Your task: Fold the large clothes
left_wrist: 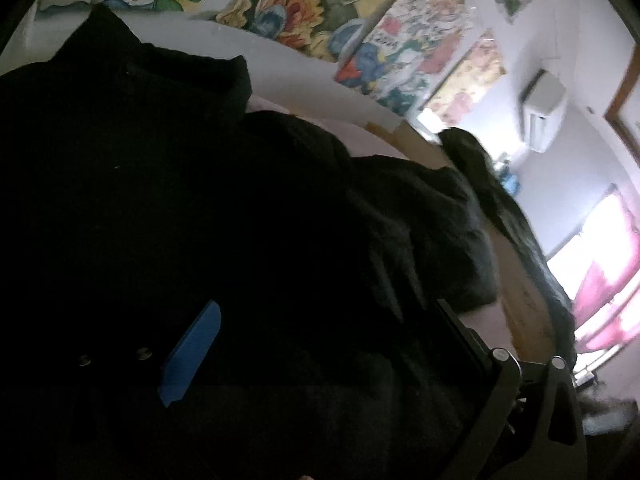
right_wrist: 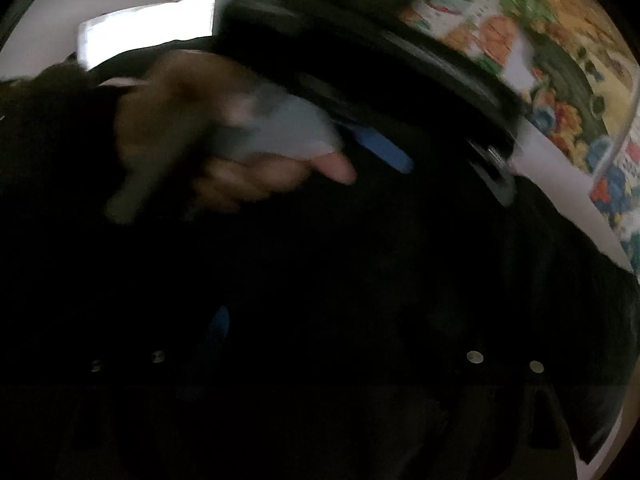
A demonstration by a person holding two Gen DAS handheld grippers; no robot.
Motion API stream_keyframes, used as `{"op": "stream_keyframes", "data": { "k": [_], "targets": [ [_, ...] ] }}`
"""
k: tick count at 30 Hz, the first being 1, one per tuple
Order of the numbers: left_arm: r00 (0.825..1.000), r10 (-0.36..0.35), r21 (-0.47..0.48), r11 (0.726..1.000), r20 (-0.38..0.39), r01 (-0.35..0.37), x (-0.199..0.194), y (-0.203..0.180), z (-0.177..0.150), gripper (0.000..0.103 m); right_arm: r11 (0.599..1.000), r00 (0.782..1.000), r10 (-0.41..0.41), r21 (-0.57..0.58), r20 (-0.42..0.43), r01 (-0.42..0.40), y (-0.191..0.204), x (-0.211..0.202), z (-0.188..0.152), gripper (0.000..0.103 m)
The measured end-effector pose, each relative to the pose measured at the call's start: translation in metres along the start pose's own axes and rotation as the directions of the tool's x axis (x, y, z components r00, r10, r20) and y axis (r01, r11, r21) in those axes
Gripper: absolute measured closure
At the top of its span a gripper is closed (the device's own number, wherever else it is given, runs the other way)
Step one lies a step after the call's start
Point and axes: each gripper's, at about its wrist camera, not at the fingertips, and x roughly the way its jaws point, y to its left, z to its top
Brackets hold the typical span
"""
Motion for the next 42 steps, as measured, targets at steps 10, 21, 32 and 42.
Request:
{"op": "stream_keyframes", "data": {
  "k": [10,21,32,42],
  "targets": [
    [0.987,0.158,0.009,0.987,0.015,-0.159,0.032,-0.01,0.004,0.098,0.994,0.997,-0.062,-0.091,0.035,0.065,0.007,-0.011,-0.028,0.015],
    [0.893,0.288,0.094,0.936,0.344,-0.338,-0.067,-0.044,0.003,0.102,0.992,0.98,-0.108,-0.042,0.166,0.117,-0.005,-0.046,-0.024,0.015],
    [0.672,0.521,-0.034,0.803,0.527,-0.596,-0.182,0.008,-0.024,0.102,0.9,0.881,-0.367,0.353,0.3,0.255,-0.091,-0.105,0.004,0.014],
    [0.664,0.668,-0.068,0.72,0.336,-0.691,-0.166,0.085,-0.052,0.102,0.827,0.948,-0.317,0.491,0.003,0.275,-0.155,0.003,0.003,0.052]
  ]
}}
